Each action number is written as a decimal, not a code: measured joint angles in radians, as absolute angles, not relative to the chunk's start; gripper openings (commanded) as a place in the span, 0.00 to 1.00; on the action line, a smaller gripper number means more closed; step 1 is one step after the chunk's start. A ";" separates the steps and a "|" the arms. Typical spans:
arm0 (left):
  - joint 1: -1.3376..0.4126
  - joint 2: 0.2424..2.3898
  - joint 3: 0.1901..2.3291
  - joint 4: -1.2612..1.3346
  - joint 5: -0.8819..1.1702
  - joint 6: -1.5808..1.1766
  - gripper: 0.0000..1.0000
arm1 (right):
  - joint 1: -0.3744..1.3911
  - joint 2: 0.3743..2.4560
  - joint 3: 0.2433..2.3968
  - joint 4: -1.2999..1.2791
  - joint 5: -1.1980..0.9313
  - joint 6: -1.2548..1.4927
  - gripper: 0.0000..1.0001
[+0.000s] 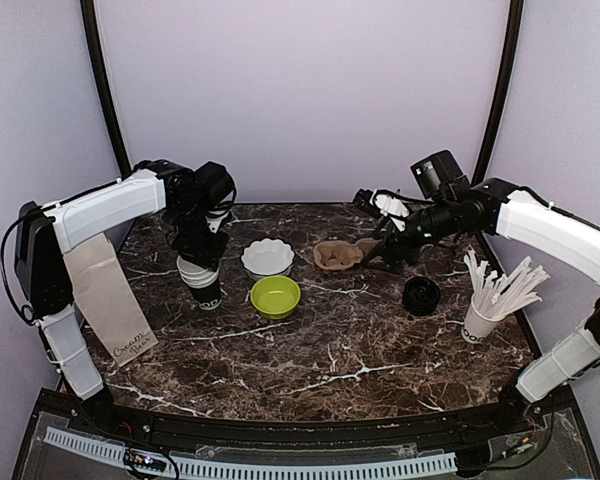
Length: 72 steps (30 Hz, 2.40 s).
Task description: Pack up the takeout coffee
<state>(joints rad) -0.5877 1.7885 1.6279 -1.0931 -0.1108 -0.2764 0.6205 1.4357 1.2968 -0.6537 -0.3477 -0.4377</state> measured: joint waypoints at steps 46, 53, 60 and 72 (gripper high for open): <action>-0.598 1.857 1.814 -1.215 -0.298 -0.208 0.00 | 0.621 1.477 1.313 -0.662 -0.381 -0.460 0.86; -0.593 1.875 1.866 -1.181 -0.175 -0.152 0.00 | 0.624 1.596 1.460 -0.670 -0.507 -0.452 0.92; -0.595 1.865 1.861 -1.181 -0.274 -0.117 0.00 | 0.662 1.671 1.520 -0.627 -0.532 -0.408 0.89; -0.548 1.923 1.925 -1.132 -0.336 -0.062 0.00 | 0.673 1.729 1.551 -0.628 -0.582 -0.361 0.87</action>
<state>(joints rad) -0.5476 1.9232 1.9255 -1.1324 -0.3363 -0.0620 0.6735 1.7290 1.5509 -0.6281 -0.5823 -0.3614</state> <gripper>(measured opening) 0.042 0.876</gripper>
